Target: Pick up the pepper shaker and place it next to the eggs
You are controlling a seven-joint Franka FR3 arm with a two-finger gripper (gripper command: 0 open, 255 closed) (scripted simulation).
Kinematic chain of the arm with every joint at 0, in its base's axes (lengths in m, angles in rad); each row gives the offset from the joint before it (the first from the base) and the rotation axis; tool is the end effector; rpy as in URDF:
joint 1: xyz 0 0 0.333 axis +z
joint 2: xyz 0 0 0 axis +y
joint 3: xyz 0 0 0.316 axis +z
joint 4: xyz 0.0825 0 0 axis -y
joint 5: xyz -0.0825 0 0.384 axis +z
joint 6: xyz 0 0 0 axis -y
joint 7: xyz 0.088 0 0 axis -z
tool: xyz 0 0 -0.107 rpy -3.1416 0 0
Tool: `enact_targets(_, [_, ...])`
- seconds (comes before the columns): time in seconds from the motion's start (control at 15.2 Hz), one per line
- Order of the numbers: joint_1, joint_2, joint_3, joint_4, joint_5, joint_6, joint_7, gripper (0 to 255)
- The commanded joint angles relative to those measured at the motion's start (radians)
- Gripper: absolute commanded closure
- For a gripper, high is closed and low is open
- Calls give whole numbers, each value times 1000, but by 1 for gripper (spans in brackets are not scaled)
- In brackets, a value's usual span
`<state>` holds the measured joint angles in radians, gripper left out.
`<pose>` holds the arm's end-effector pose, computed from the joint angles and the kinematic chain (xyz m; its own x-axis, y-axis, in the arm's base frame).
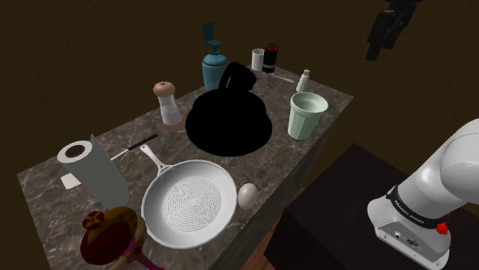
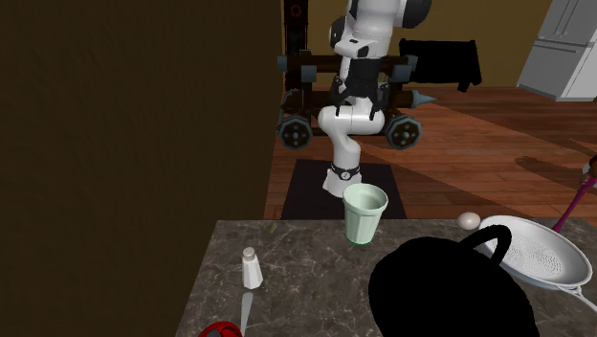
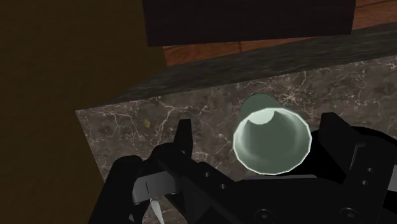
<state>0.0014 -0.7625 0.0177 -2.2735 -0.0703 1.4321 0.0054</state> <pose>0.2991 -0.0007 0.6105 0.9970 -0.0019 -0.0780 0.0046 -0.9966 0.0827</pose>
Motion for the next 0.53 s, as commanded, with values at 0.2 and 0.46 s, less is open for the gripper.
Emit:
enact_targets(0.2, [-8, 49, -40, -29, -32, 94, -49, 0])
enact_targets(0.46, [-18, 133, -94, -48, -68, 219, -111, 0])
